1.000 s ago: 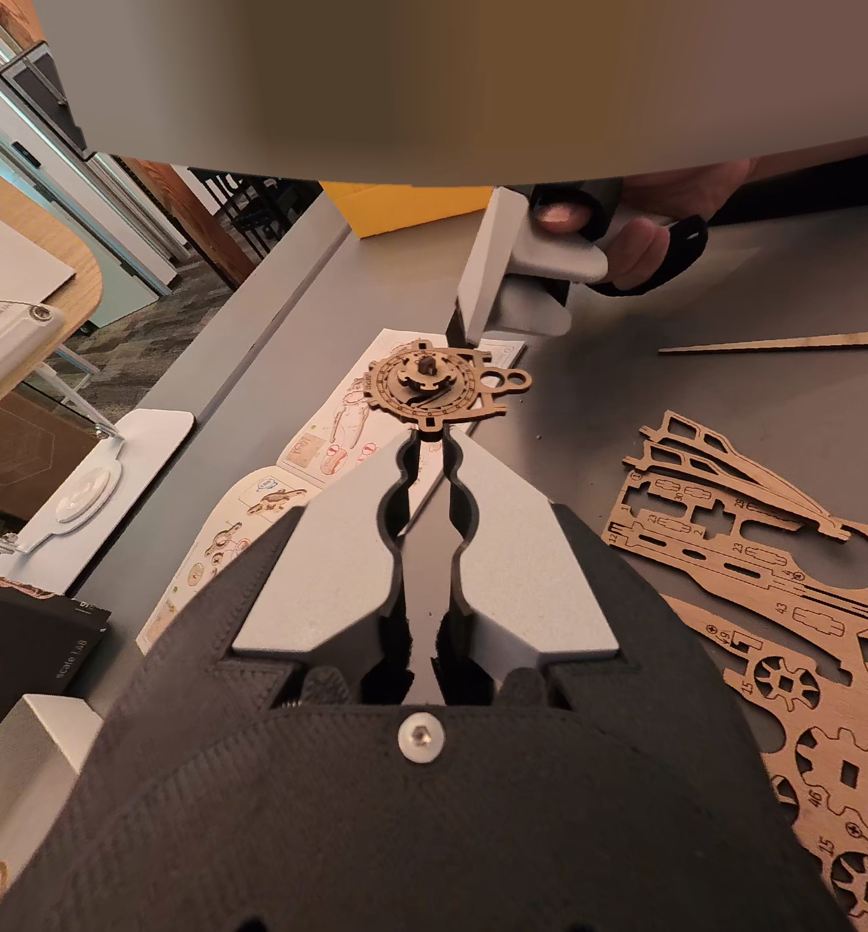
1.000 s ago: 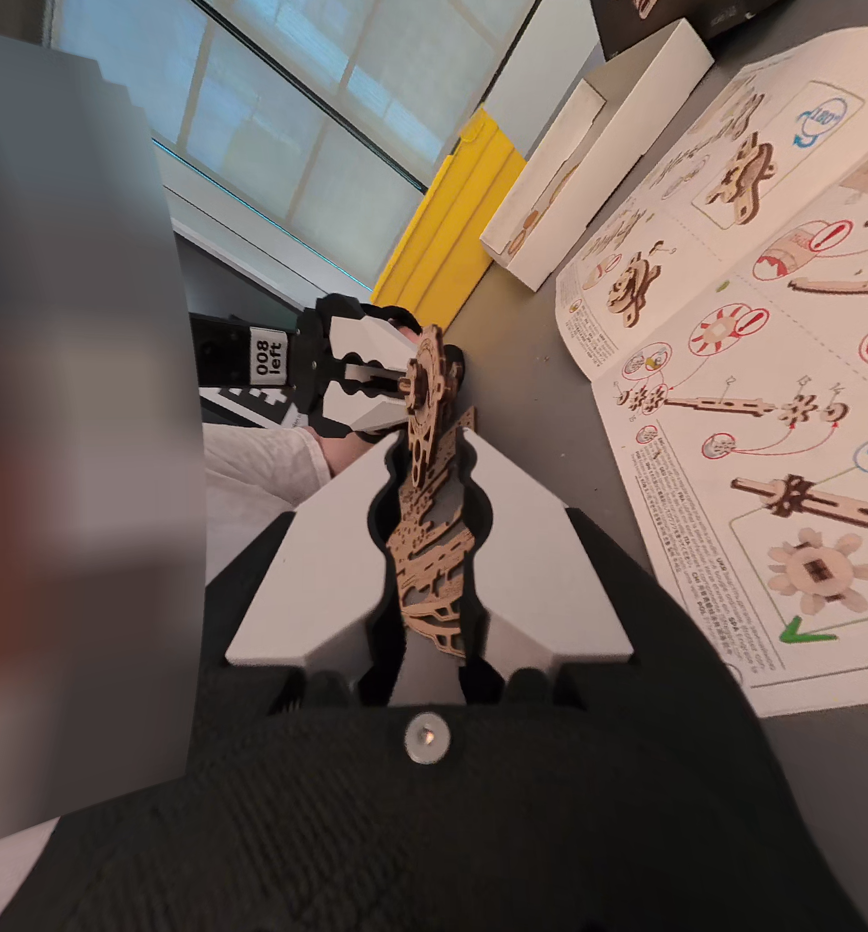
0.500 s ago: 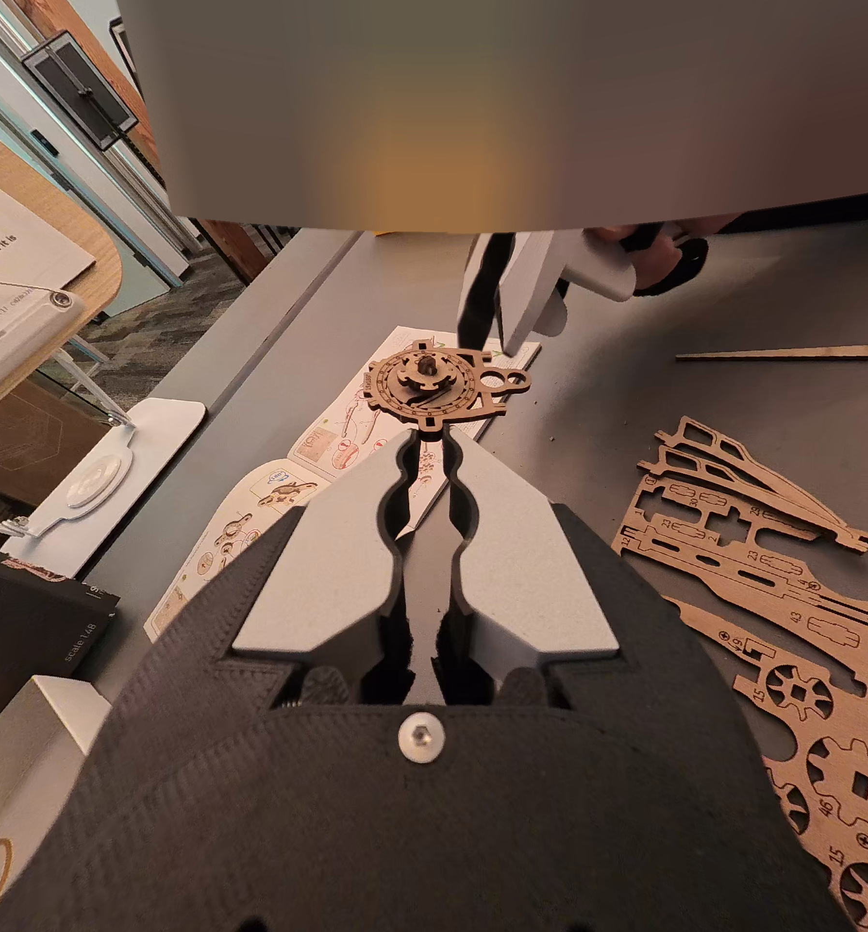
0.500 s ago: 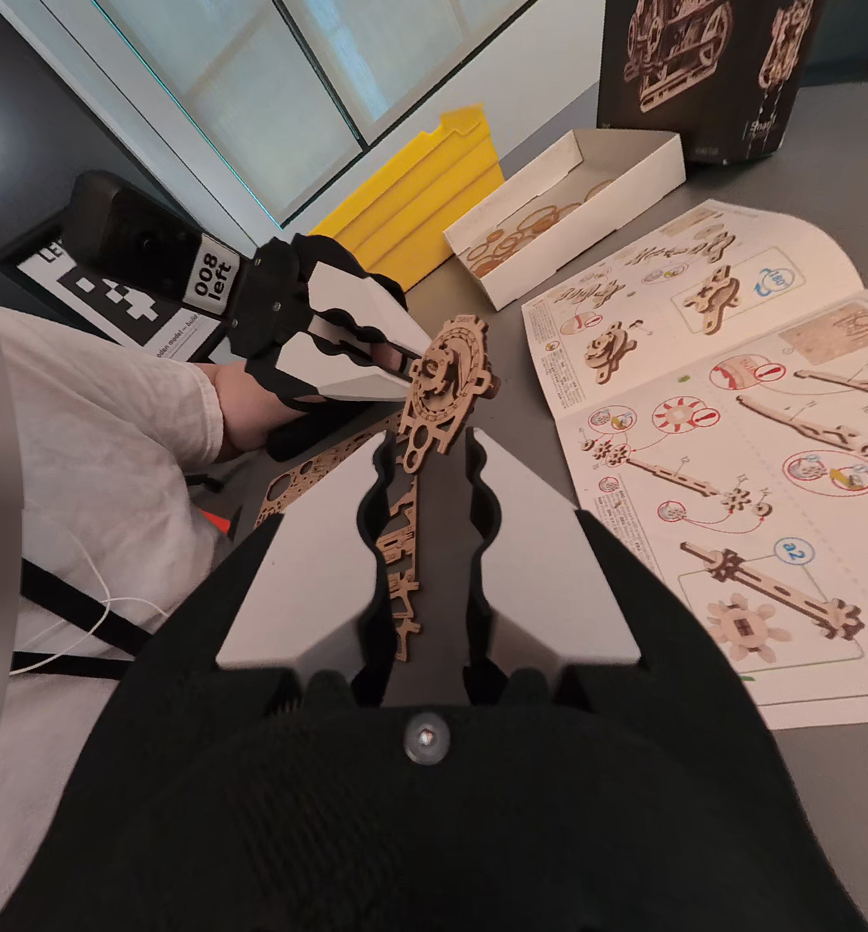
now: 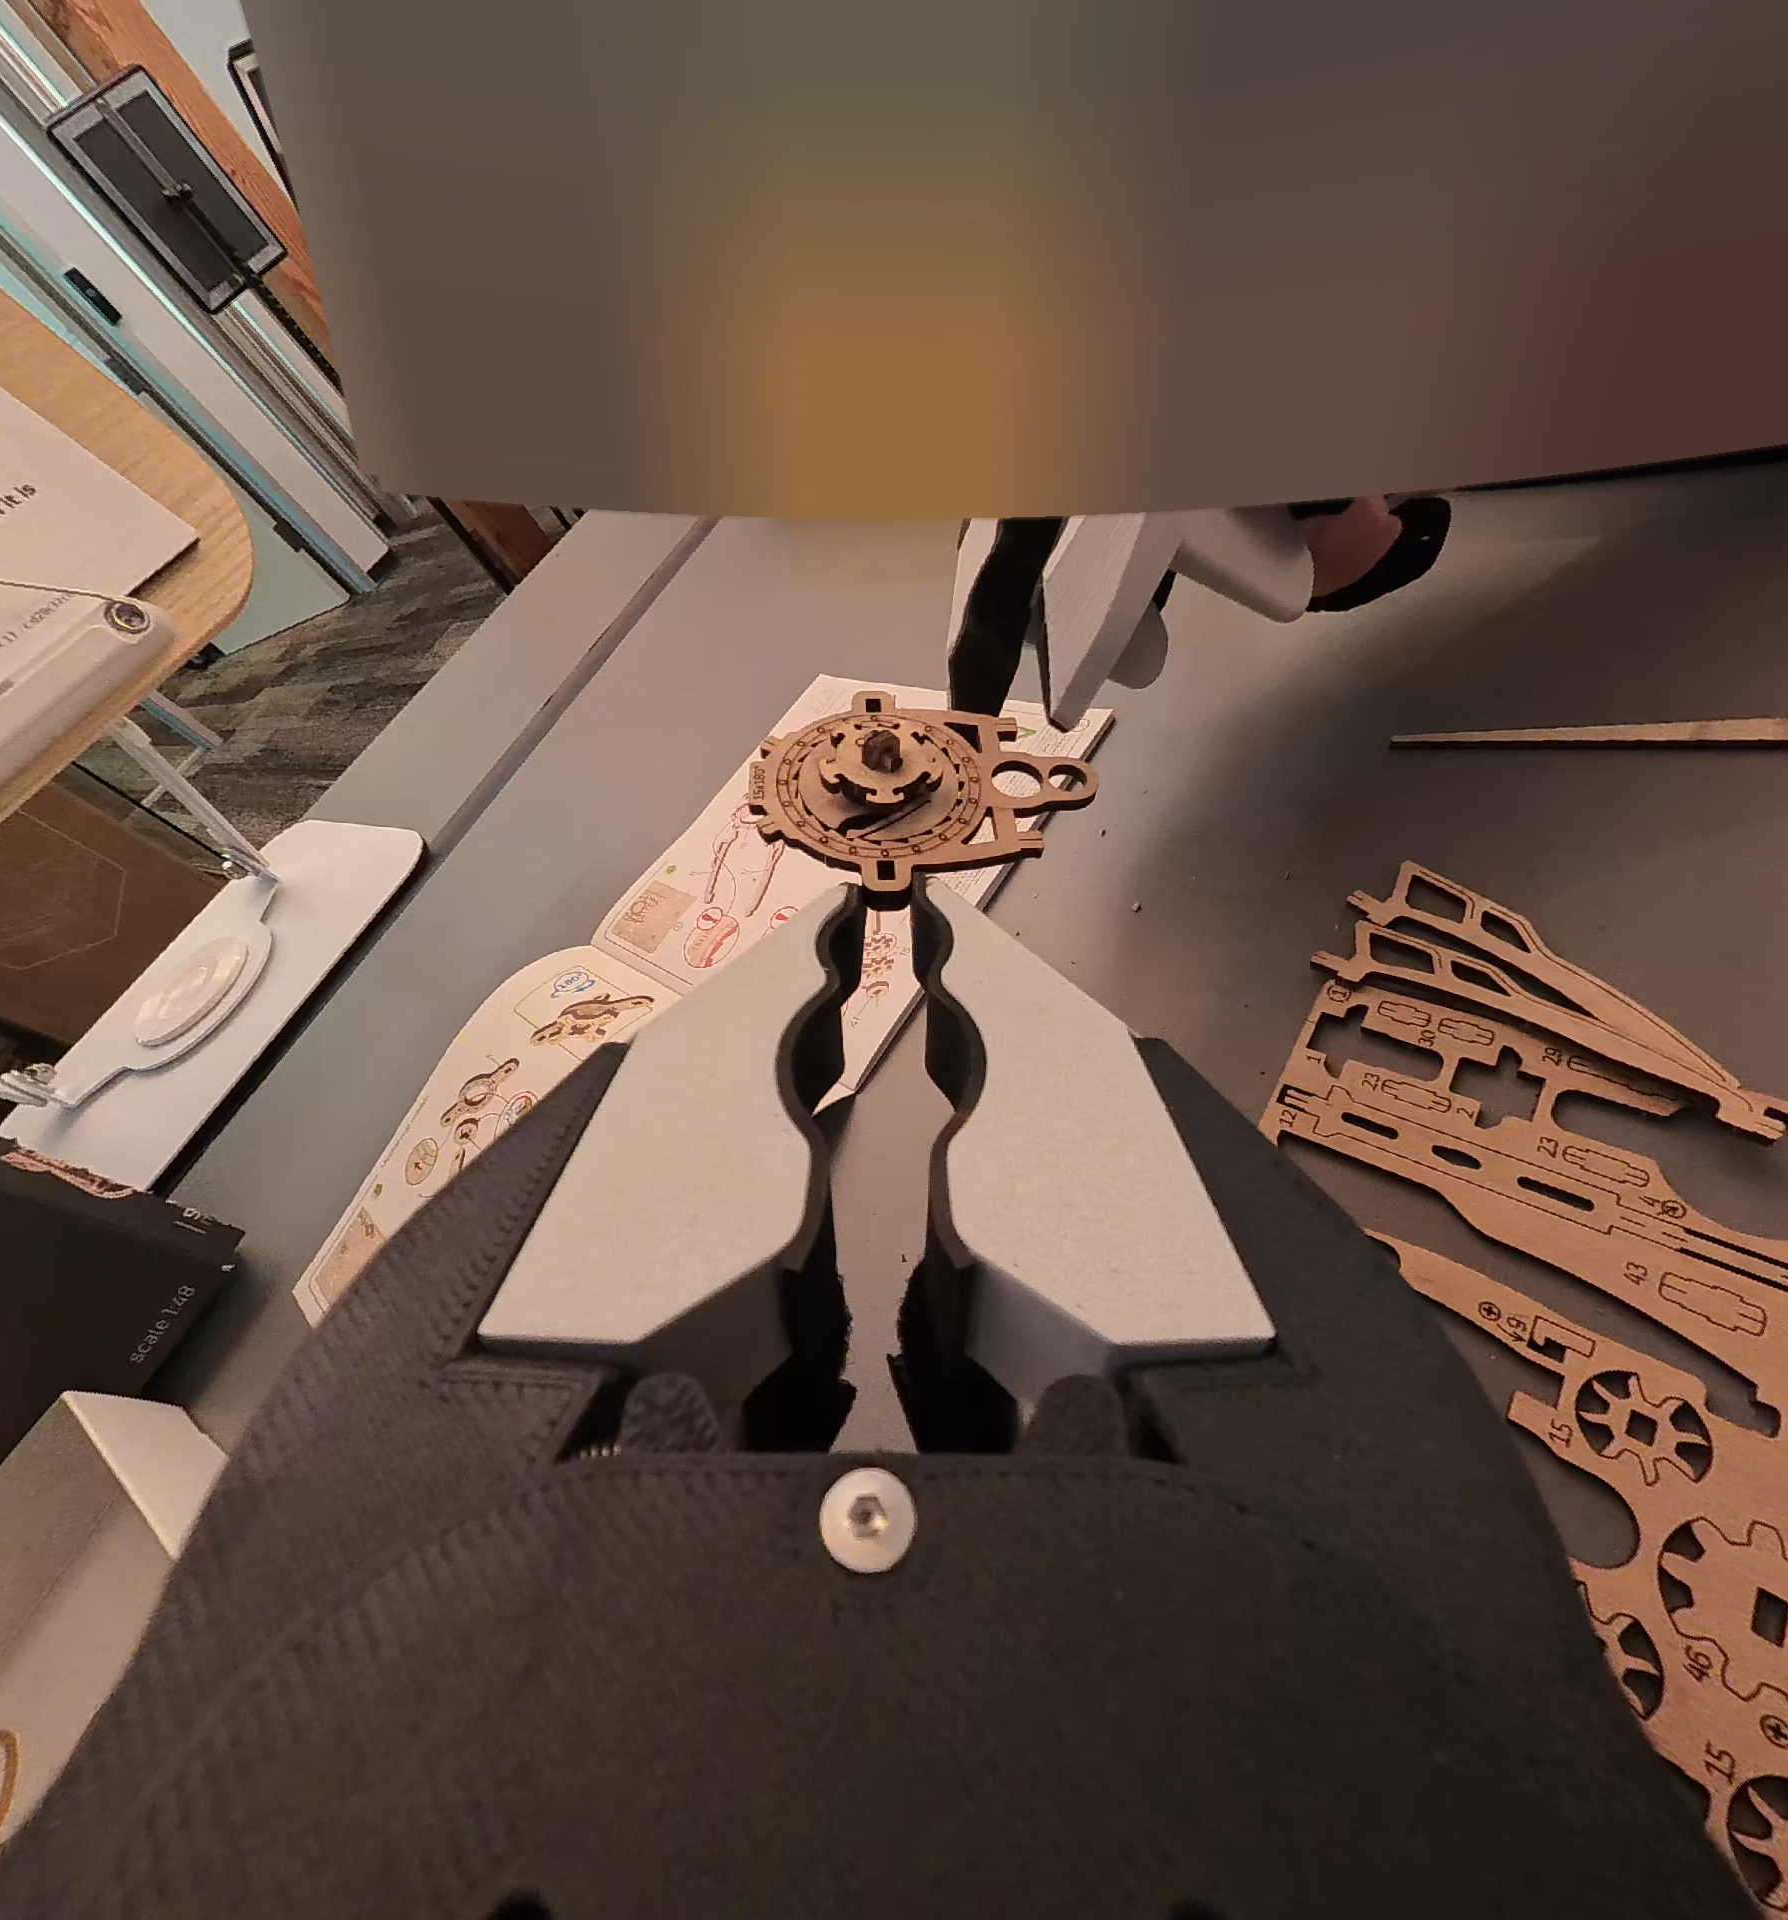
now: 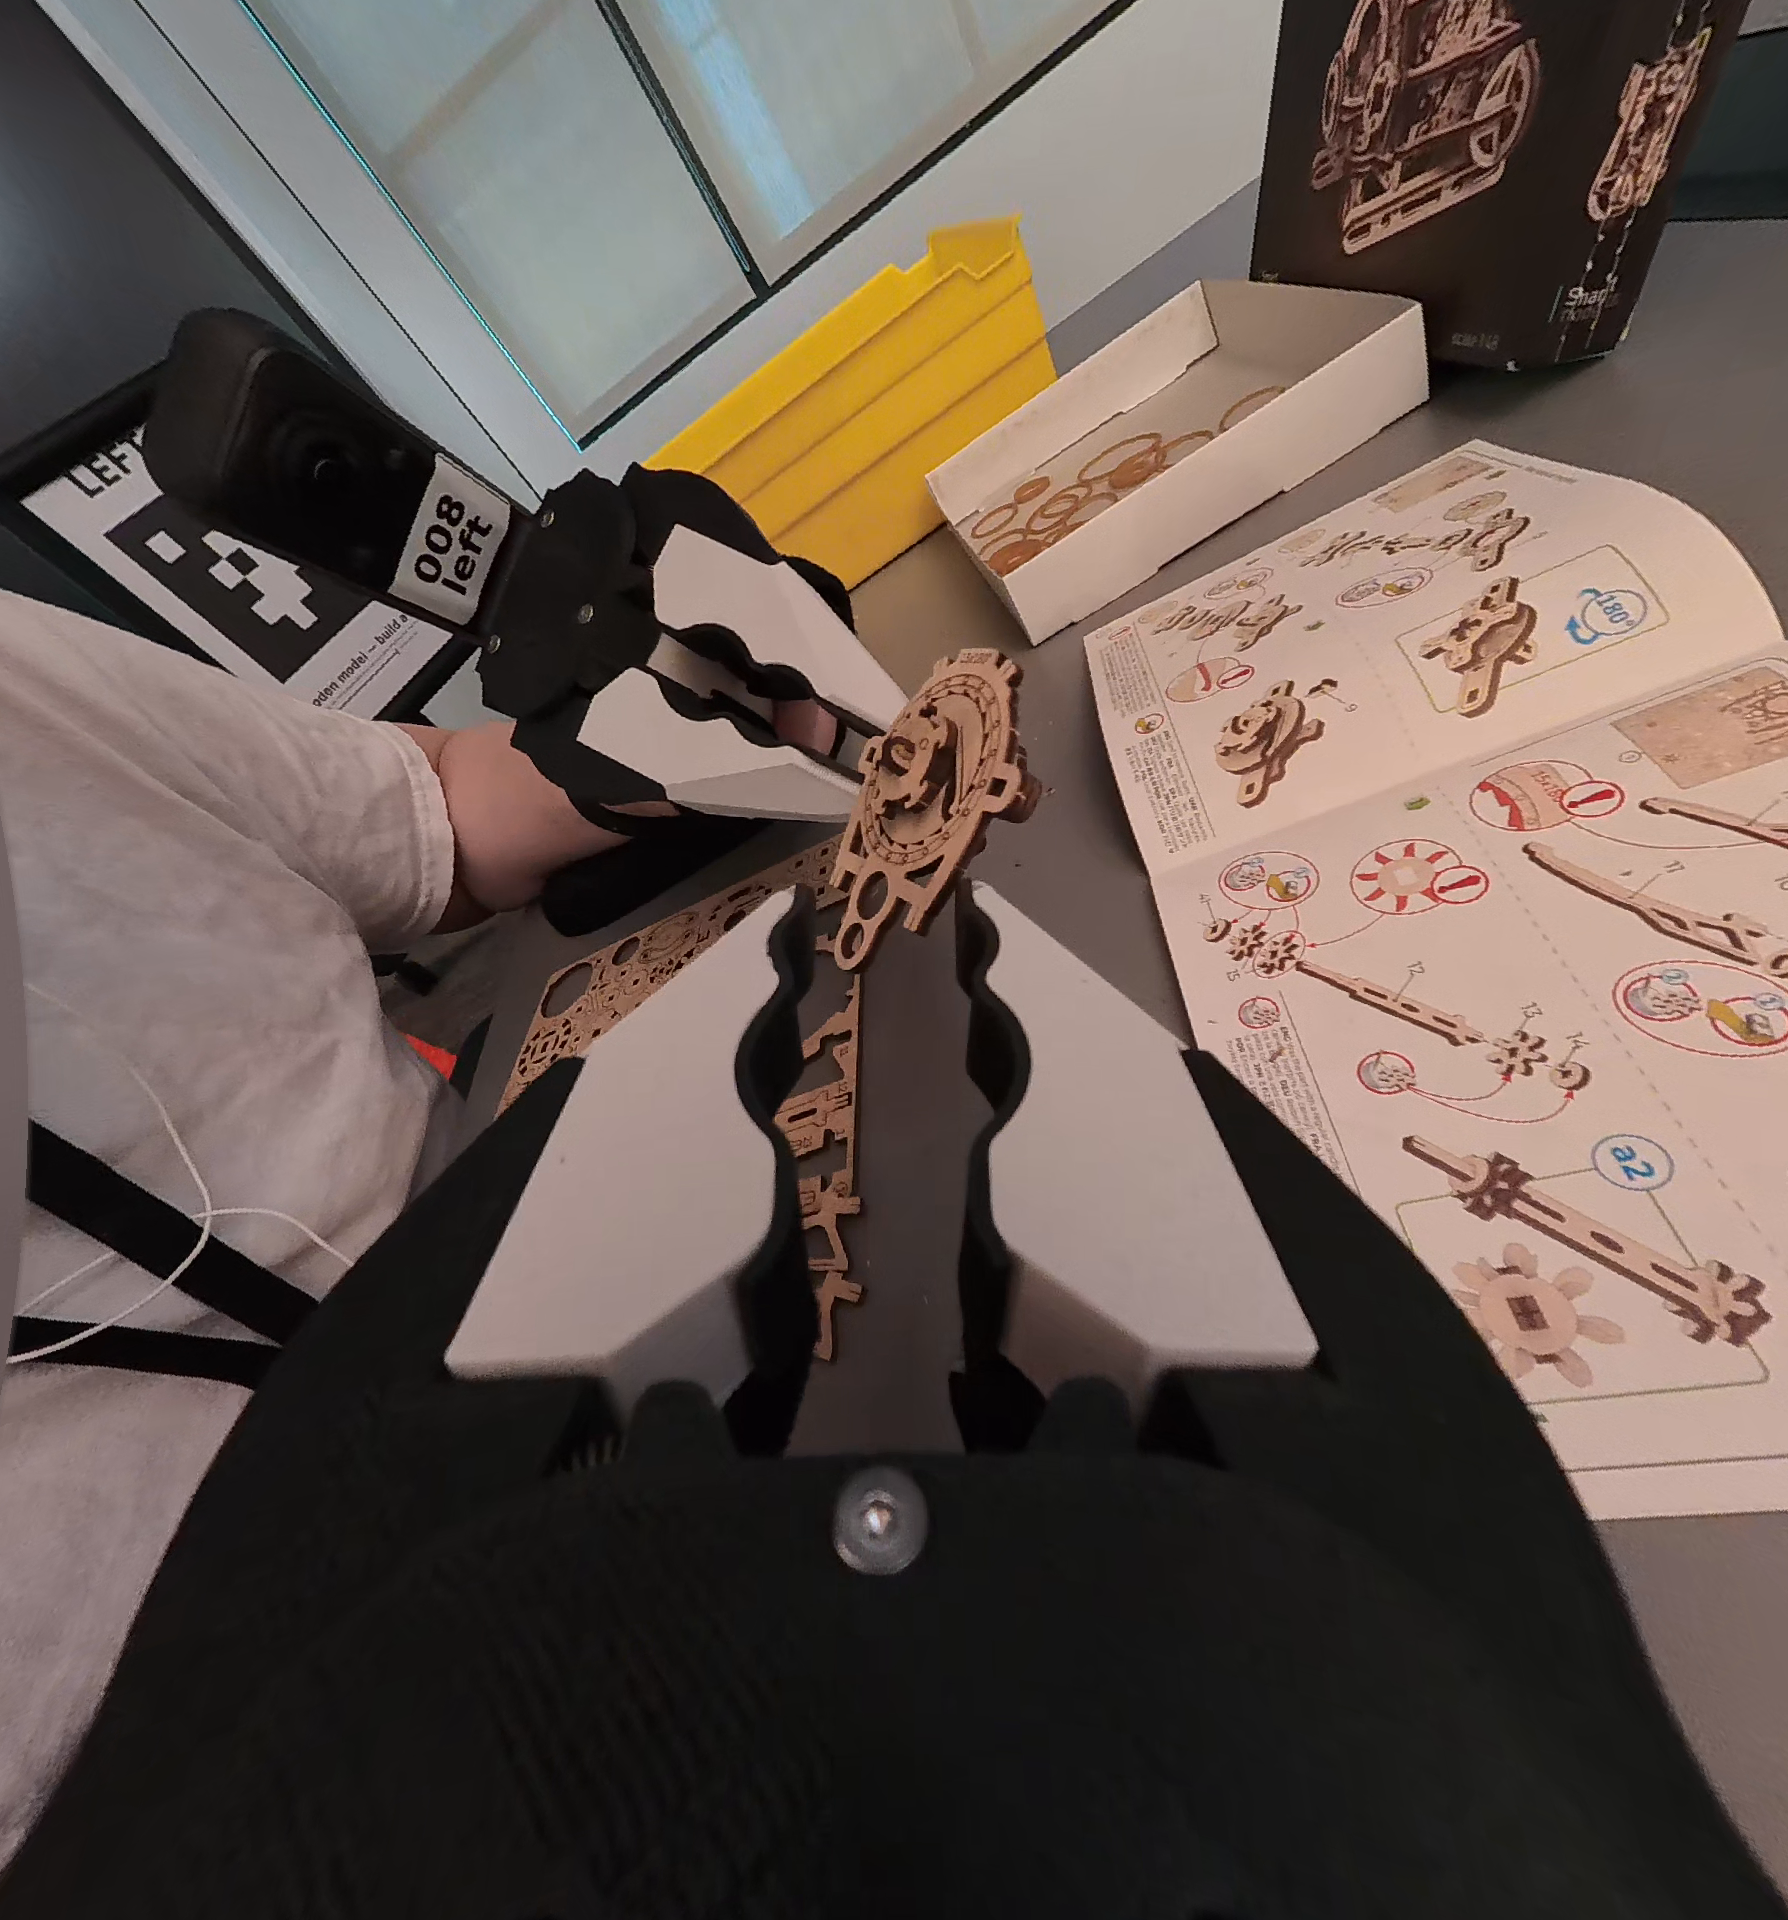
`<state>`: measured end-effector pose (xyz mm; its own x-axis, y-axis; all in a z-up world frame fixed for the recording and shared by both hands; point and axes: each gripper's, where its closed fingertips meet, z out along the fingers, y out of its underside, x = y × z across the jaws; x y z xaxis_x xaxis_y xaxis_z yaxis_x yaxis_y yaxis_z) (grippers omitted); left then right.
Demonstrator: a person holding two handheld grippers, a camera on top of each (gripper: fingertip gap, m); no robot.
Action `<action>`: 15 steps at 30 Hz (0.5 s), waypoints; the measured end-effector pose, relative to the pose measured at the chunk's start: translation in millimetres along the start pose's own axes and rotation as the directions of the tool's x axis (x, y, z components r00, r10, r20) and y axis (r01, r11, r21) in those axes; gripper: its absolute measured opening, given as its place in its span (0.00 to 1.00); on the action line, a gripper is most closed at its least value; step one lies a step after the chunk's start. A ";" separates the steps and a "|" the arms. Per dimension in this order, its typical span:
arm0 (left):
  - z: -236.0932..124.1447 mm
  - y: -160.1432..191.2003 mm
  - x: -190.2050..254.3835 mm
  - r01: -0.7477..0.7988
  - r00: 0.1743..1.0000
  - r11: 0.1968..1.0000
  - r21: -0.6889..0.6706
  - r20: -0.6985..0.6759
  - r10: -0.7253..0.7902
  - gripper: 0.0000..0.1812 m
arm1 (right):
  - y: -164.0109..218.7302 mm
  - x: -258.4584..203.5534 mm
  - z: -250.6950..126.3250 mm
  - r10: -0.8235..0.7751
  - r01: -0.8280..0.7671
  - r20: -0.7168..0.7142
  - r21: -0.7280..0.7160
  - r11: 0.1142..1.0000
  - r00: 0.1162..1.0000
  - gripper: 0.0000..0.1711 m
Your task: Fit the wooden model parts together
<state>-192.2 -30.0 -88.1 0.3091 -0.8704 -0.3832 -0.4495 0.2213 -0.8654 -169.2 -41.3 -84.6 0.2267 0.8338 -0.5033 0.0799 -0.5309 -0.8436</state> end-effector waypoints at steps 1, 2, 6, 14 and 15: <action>0.0 0.0 0.1 0.000 1.000 1.000 0.000 0.000 0.000 0.03 | 0.1 0.2 0.1 -0.001 0.001 -0.001 -0.001 1.000 1.000 0.15; 0.0 -0.2 0.2 0.000 1.000 1.000 0.001 0.000 0.000 0.03 | 0.1 0.4 0.0 -0.001 0.001 -0.003 -0.001 1.000 1.000 0.15; -0.2 -1.0 0.3 0.008 1.000 1.000 0.006 -0.004 -0.008 0.04 | -0.6 0.8 -0.3 -0.003 0.003 -0.005 0.003 1.000 1.000 0.14; -0.4 -1.2 0.2 0.026 1.000 1.000 0.011 -0.013 -0.026 0.04 | 0.0 5.0 -1.3 -0.006 0.006 -0.027 -0.001 1.000 1.000 0.14; -0.3 -1.0 0.6 0.025 1.000 1.000 0.010 -0.014 -0.024 0.04 | 0.4 5.6 -1.3 -0.004 0.004 -0.027 -0.003 1.000 1.000 0.14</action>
<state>-191.8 -30.8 -87.3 0.3084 -0.8815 -0.3574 -0.4334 0.2043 -0.8777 -166.6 -37.1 -87.5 0.2529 0.8314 -0.4948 0.0837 -0.5283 -0.8449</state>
